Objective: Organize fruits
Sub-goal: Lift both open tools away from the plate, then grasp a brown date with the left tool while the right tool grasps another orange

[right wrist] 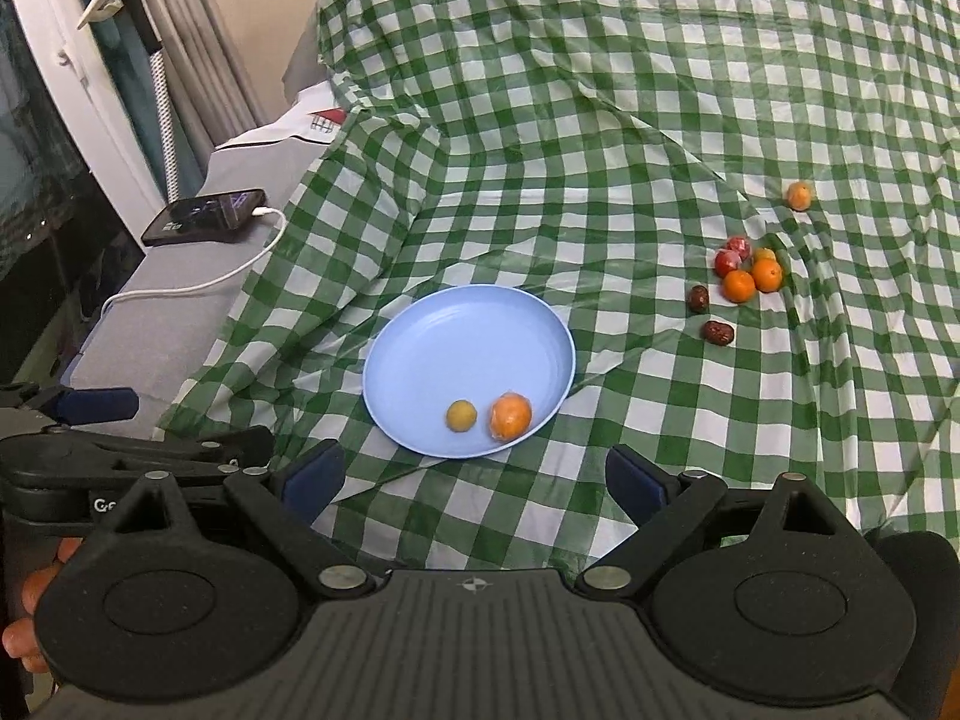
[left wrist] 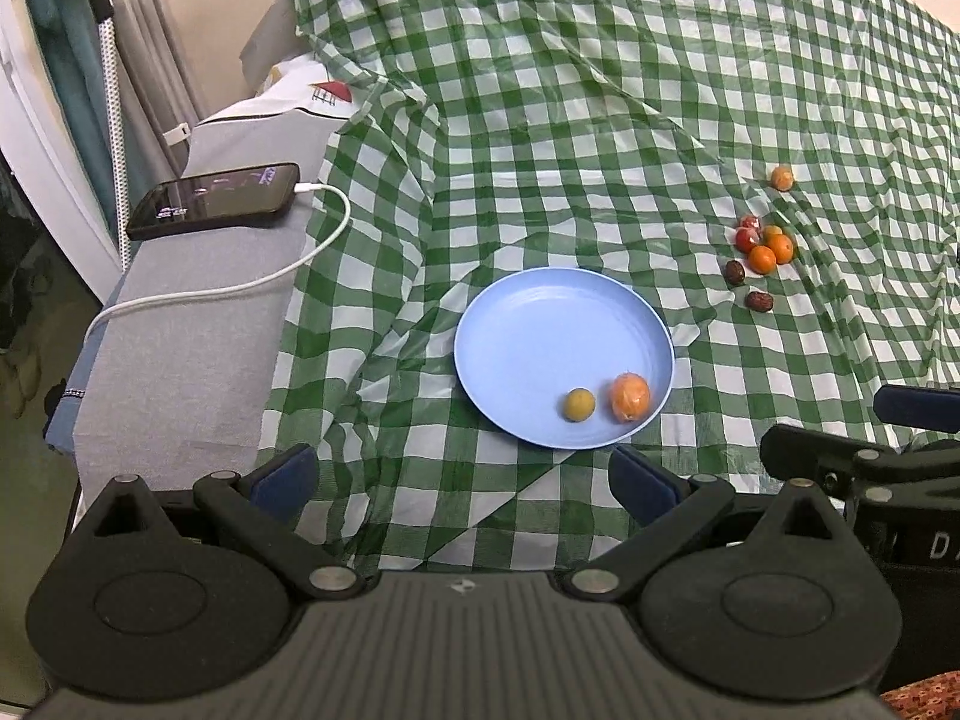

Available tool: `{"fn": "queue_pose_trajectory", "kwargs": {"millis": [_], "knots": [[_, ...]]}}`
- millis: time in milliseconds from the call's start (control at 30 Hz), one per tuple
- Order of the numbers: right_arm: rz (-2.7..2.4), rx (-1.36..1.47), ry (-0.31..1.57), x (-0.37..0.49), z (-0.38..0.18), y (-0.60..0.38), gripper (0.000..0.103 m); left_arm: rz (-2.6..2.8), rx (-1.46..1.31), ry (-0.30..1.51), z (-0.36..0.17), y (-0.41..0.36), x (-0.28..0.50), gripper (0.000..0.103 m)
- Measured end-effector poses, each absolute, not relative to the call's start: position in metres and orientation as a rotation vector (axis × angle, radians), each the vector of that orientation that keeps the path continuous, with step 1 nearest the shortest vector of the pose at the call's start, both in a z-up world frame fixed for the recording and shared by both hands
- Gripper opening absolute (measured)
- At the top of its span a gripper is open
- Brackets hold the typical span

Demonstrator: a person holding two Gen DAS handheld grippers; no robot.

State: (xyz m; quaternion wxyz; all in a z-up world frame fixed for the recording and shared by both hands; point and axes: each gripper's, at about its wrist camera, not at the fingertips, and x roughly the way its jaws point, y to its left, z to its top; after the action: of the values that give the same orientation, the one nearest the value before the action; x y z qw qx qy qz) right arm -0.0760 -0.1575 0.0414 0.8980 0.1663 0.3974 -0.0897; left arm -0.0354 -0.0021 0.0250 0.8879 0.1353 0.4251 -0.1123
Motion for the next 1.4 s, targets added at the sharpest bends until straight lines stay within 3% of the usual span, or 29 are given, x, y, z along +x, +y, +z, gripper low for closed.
{"fn": "queue_pose_trajectory", "kwargs": {"millis": [500,567,733,1000,1133,1400], "knots": [[-0.458,0.258,0.643,-0.062,0.003,-0.264,0.092,-0.392,0.3,0.928,0.0,-0.09,0.036,0.103],[-0.501,0.225,0.623,-0.057,-0.01,-0.285,0.077,-0.418,0.311,0.951,-0.01,-0.11,0.049,0.103],[-0.574,0.218,0.632,-0.032,-0.052,-0.349,0.053,-0.499,0.351,0.945,-0.038,-0.169,0.086,0.102],[-0.567,0.205,0.648,0.033,-0.118,-0.431,0.047,-0.563,0.426,0.978,-0.09,-0.25,0.144,0.102],[-0.52,0.158,0.68,0.066,-0.145,-0.449,0.039,-0.566,0.469,1.006,-0.112,-0.272,0.164,0.102],[-0.453,0.151,0.646,0.086,-0.156,-0.453,0.039,-0.589,0.443,1.067,-0.139,-0.296,0.188,0.102]]}}
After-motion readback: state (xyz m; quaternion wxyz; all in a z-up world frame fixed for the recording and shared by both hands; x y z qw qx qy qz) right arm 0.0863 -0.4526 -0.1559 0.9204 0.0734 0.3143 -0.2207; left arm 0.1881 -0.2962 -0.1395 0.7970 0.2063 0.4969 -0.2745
